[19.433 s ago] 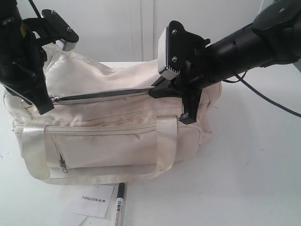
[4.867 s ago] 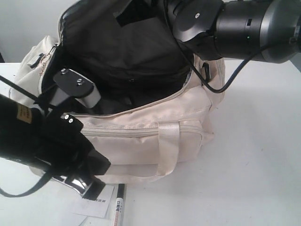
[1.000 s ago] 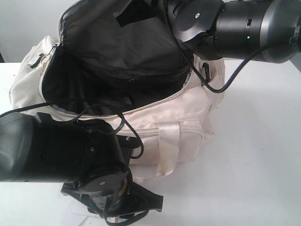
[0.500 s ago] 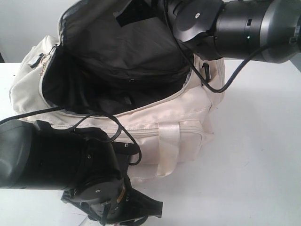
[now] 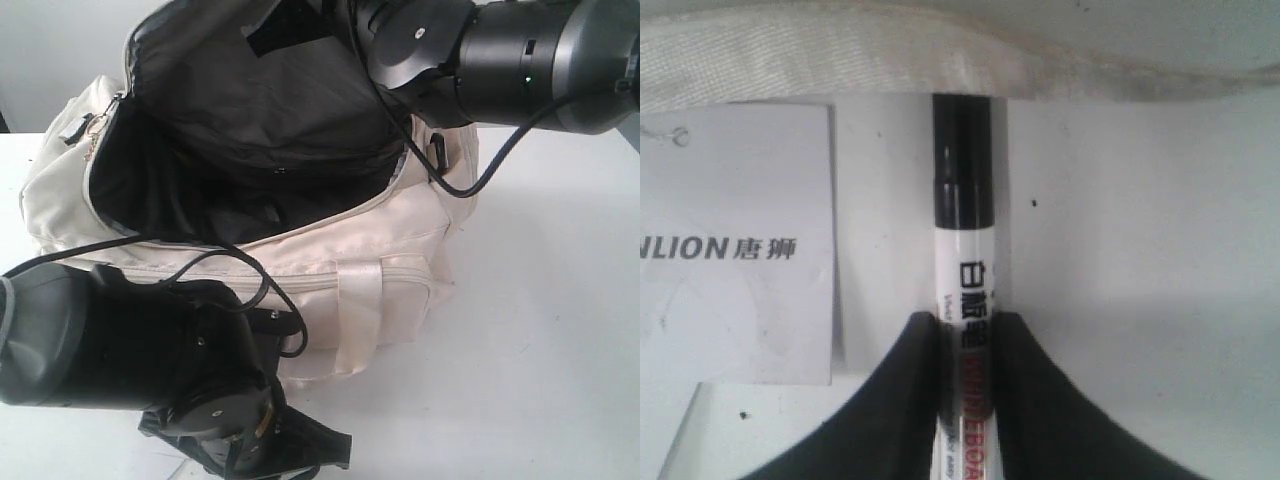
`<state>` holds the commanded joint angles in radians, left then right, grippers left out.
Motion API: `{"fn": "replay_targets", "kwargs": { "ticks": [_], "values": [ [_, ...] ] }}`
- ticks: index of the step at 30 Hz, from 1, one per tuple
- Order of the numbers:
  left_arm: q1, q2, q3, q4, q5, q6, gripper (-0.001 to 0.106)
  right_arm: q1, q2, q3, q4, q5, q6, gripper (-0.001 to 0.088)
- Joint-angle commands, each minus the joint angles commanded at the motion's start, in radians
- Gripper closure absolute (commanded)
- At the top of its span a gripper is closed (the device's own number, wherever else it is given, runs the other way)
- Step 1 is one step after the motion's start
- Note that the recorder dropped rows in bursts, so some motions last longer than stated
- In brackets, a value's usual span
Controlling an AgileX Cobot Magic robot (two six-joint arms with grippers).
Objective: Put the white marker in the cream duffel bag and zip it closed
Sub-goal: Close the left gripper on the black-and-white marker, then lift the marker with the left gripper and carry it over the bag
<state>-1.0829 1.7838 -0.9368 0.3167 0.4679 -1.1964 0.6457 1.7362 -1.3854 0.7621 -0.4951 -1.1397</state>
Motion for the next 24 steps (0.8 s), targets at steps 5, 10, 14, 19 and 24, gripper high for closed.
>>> {"fn": "replay_targets", "kwargs": {
  "ticks": [5, 10, 14, 19, 24],
  "values": [
    [0.0, -0.031, 0.0, 0.03, -0.005, 0.0, 0.105, 0.0, 0.0, 0.0, 0.0, 0.0, 0.0, 0.0868],
    [-0.032, -0.097, 0.0, 0.091, 0.0, 0.08, 0.105, 0.0, 0.0, 0.0, 0.0, 0.0, 0.0, 0.0868],
    [-0.091, -0.145, 0.0, 0.211, 0.057, 0.071, 0.105, 0.0, 0.0, 0.0, 0.0, 0.0, 0.0, 0.0868],
    [-0.145, -0.198, 0.0, 0.259, 0.091, 0.069, 0.105, 0.0, 0.0, 0.0, 0.0, 0.0, 0.0, 0.0868],
    [-0.163, -0.252, 0.0, 0.313, 0.103, 0.071, 0.105, 0.0, 0.0, 0.0, 0.0, 0.0, 0.0, 0.0868]
  ]
}}
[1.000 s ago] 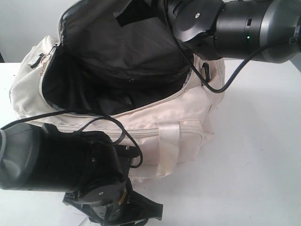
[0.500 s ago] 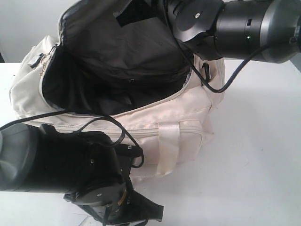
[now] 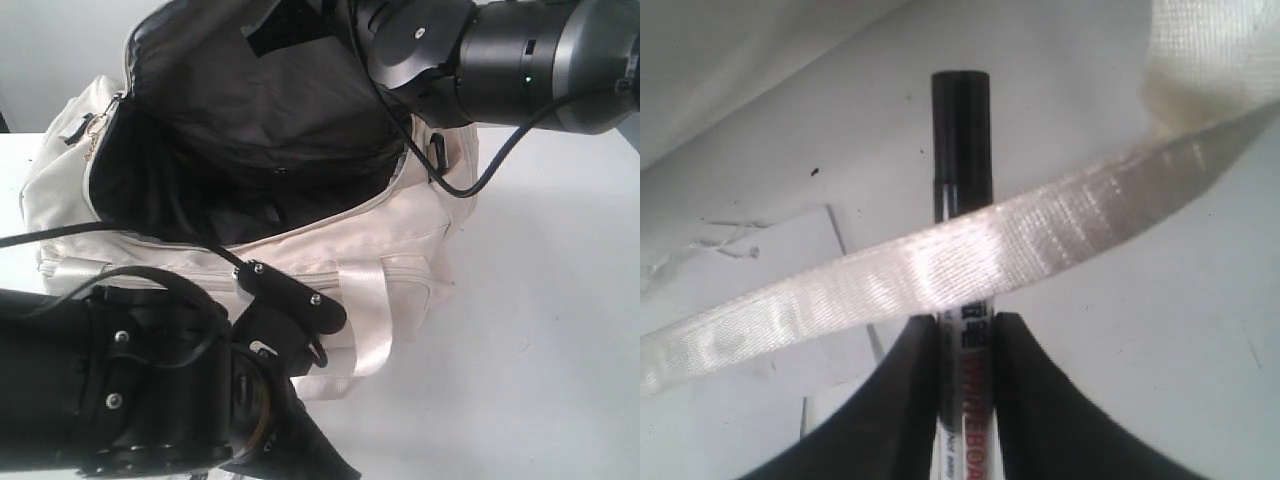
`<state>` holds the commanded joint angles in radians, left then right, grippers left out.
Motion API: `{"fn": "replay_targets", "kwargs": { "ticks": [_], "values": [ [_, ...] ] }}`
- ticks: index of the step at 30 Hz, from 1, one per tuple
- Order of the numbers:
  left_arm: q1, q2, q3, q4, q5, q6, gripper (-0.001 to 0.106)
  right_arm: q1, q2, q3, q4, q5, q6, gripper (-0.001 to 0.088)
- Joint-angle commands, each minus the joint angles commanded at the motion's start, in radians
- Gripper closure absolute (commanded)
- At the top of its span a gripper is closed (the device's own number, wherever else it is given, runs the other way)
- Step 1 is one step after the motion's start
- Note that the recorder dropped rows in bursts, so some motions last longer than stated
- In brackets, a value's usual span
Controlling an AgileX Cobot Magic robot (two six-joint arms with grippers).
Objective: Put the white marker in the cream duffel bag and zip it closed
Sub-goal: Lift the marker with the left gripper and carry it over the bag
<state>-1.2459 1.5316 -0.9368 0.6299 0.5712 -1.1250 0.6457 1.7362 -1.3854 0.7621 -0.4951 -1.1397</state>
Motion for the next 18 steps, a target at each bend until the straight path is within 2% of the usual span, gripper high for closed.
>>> {"fn": "replay_targets", "kwargs": {
  "ticks": [6, 12, 18],
  "values": [
    [0.0, -0.068, 0.0, 0.146, 0.153, -0.074, 0.105, 0.0, 0.0, 0.0, 0.0, 0.0, 0.0, 0.0868],
    [0.0, -0.122, 0.0, 0.197, 0.158, -0.108, 0.105, 0.0, 0.0, 0.0, 0.0, 0.0, 0.0, 0.0868],
    [0.0, -0.185, 0.0, 0.197, 0.167, -0.108, 0.105, 0.0, 0.0, 0.0, 0.0, 0.0, 0.0, 0.0868]
  ]
}}
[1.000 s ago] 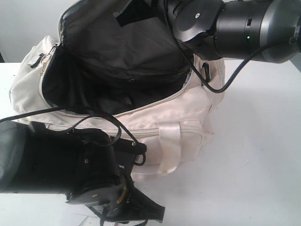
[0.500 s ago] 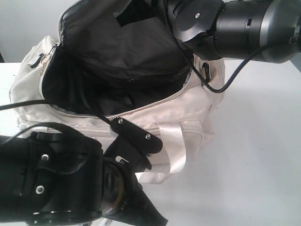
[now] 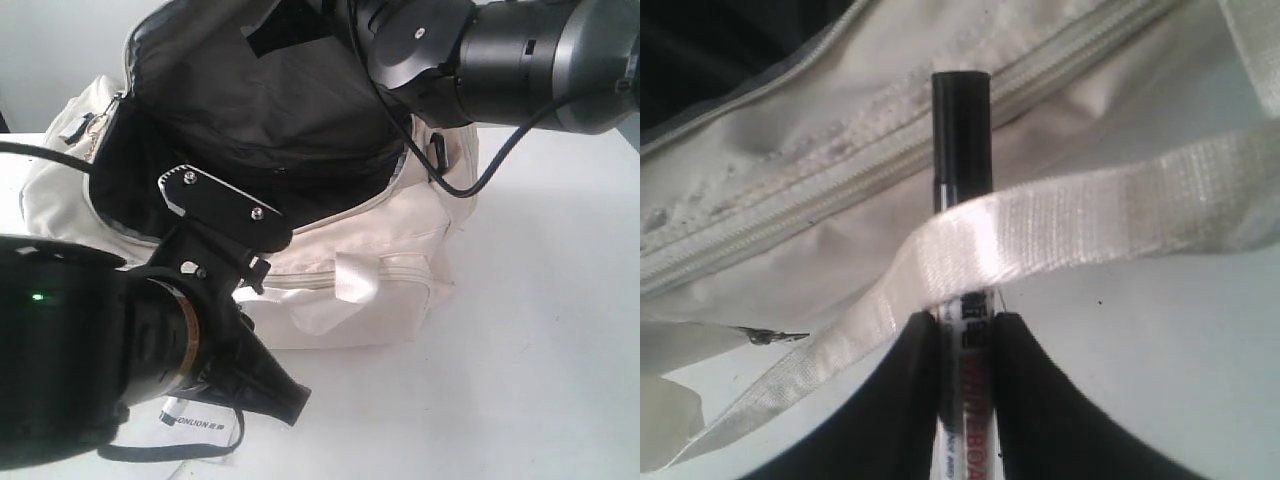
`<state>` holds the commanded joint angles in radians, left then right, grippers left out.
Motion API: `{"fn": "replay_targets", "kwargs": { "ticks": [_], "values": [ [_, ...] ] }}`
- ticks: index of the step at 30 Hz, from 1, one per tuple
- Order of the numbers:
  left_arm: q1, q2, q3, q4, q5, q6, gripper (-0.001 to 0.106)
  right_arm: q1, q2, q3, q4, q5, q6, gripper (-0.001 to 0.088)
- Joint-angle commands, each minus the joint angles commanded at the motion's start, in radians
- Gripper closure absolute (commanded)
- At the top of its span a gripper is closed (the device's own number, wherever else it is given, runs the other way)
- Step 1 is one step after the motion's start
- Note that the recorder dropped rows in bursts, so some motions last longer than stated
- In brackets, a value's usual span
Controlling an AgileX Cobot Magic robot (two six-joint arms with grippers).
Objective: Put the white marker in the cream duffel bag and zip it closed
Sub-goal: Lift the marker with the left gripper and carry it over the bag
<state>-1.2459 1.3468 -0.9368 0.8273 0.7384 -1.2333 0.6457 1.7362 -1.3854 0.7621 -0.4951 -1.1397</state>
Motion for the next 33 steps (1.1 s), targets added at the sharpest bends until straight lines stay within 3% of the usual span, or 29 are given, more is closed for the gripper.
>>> {"fn": "replay_targets", "kwargs": {
  "ticks": [5, 12, 17, 19, 22, 26, 29, 33],
  "values": [
    [0.0, -0.054, 0.0, -0.028, 0.035, 0.068, 0.105, 0.0, 0.0, 0.0, 0.0, 0.0, 0.0, 0.0868],
    [0.0, -0.113, 0.0, -0.248, 0.18, 0.475, 0.105, 0.0, 0.0, 0.0, 0.0, 0.0, 0.0, 0.0868],
    [0.0, -0.127, 0.0, -0.423, 0.169, 0.886, 0.105, 0.0, 0.0, 0.0, 0.0, 0.0, 0.0, 0.0868],
    [0.0, -0.127, 0.0, -0.455, 0.169, 0.99, 0.105, 0.0, 0.0, 0.0, 0.0, 0.0, 0.0, 0.0868],
    [0.0, -0.138, 0.0, -0.46, 0.146, 1.002, 0.105, 0.0, 0.0, 0.0, 0.0, 0.0, 0.0, 0.0868],
    [0.0, -0.164, 0.0, -0.532, 0.113, 1.164, 0.105, 0.0, 0.0, 0.0, 0.0, 0.0, 0.0, 0.0868],
    [0.0, -0.19, 0.0, -0.499, 0.061, 1.082, 0.105, 0.0, 0.0, 0.0, 0.0, 0.0, 0.0, 0.0868],
    [0.0, -0.213, 0.0, -0.364, 0.03, 0.897, 0.105, 0.0, 0.0, 0.0, 0.0, 0.0, 0.0, 0.0868]
  ]
}}
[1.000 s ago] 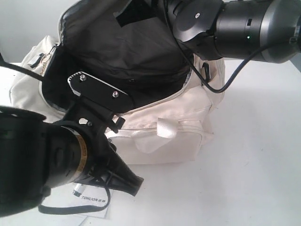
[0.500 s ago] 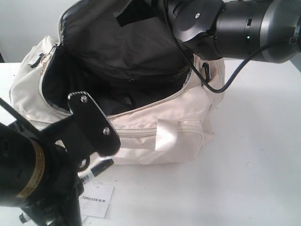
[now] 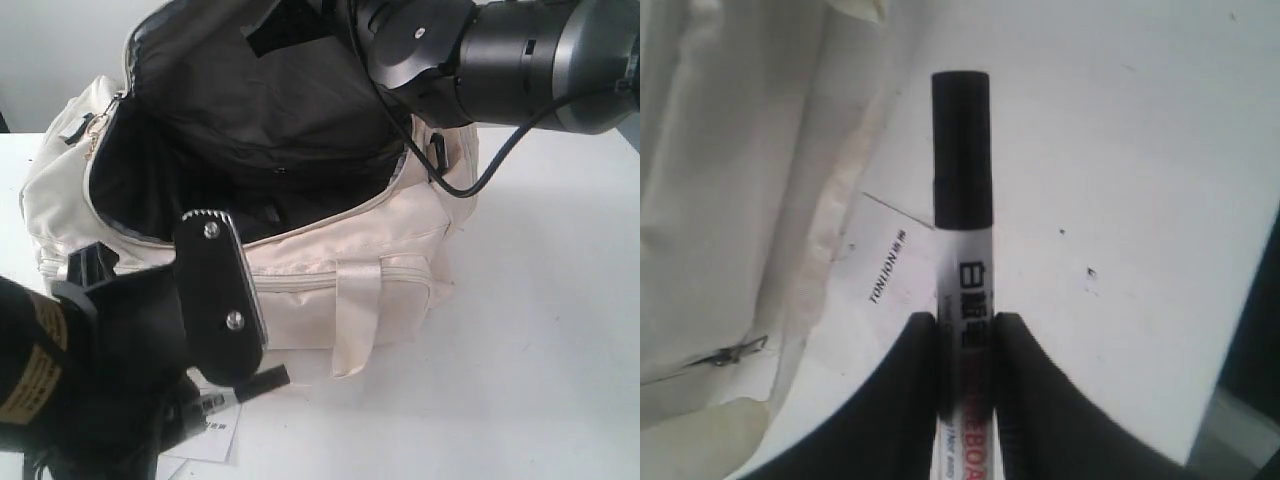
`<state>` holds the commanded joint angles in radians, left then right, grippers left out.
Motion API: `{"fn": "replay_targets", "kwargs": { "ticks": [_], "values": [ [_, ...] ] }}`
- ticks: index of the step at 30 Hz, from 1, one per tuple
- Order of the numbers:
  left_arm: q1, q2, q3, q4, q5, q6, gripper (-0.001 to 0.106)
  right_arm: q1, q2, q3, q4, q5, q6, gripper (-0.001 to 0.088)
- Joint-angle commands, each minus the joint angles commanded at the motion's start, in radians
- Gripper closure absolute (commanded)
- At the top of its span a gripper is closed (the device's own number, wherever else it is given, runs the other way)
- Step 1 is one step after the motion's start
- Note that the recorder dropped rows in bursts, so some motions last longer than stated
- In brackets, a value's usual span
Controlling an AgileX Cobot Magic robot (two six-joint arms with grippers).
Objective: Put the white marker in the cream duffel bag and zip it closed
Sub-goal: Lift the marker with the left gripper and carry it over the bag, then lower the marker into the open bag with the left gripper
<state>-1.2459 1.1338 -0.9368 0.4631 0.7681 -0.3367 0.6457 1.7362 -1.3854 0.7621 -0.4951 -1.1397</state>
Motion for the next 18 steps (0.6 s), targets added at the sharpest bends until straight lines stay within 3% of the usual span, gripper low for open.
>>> {"fn": "replay_targets", "kwargs": {
  "ticks": [6, 10, 15, 18],
  "values": [
    [0.0, 0.0, 0.0, 0.213, -0.003, -0.334, 0.105, 0.0, 0.0, 0.0, 0.0, 0.0, 0.0, 0.0868],
    [0.0, 0.002, 0.0, 0.424, -0.046, -0.562, 0.105, 0.0, 0.0, 0.0, 0.0, 0.0, 0.0, 0.0868],
    [0.0, 0.006, 0.0, 0.663, -0.064, -0.743, 0.105, 0.0, 0.0, 0.0, 0.0, 0.0, 0.0, 0.0868],
    [0.0, 0.006, 0.03, 0.832, -0.059, -0.932, 0.105, 0.0, 0.0, 0.0, 0.0, 0.0, 0.0, 0.0868]
  ]
}}
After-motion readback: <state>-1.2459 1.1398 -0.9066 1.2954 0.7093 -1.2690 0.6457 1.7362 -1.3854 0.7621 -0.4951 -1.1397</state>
